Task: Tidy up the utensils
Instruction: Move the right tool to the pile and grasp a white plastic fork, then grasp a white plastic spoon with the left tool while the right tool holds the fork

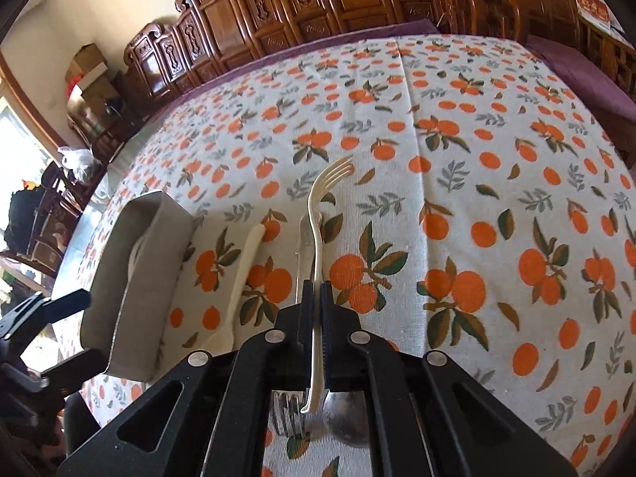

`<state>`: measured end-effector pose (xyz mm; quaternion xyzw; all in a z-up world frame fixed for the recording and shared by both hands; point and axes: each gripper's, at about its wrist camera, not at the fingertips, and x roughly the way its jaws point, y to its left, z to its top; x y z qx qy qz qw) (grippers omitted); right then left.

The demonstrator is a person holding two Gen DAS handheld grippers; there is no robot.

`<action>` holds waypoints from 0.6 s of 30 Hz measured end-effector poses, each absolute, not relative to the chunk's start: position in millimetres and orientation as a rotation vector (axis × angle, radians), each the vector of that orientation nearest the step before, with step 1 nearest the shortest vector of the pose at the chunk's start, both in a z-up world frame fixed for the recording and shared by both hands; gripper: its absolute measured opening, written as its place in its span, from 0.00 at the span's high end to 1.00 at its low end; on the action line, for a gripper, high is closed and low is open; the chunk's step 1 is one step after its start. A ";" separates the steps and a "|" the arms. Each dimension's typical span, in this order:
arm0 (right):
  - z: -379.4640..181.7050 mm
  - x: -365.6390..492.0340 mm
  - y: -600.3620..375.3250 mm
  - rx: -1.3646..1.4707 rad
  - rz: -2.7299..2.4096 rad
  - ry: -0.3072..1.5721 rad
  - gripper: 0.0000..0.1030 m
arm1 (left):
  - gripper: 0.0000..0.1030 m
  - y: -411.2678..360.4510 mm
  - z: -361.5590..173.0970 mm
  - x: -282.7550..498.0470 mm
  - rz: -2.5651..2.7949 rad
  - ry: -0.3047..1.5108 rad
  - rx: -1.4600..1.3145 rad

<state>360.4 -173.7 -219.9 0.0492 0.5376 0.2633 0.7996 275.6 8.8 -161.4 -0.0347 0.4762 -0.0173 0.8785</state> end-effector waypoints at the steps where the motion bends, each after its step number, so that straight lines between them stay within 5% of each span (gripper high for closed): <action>1: -216.7 358.5 -175.3 0.100 0.566 1.146 0.96 | 0.21 6.8 -162.6 278.0 -0.041 0.997 -0.073; 9: -209.3 345.5 -193.2 0.084 0.566 1.128 0.96 | 0.21 -11.6 -176.5 301.5 -0.068 1.034 -0.060; 18: -211.6 339.6 -211.2 0.107 0.565 1.128 0.96 | 0.46 -35.5 -205.3 337.5 -0.085 1.124 -0.010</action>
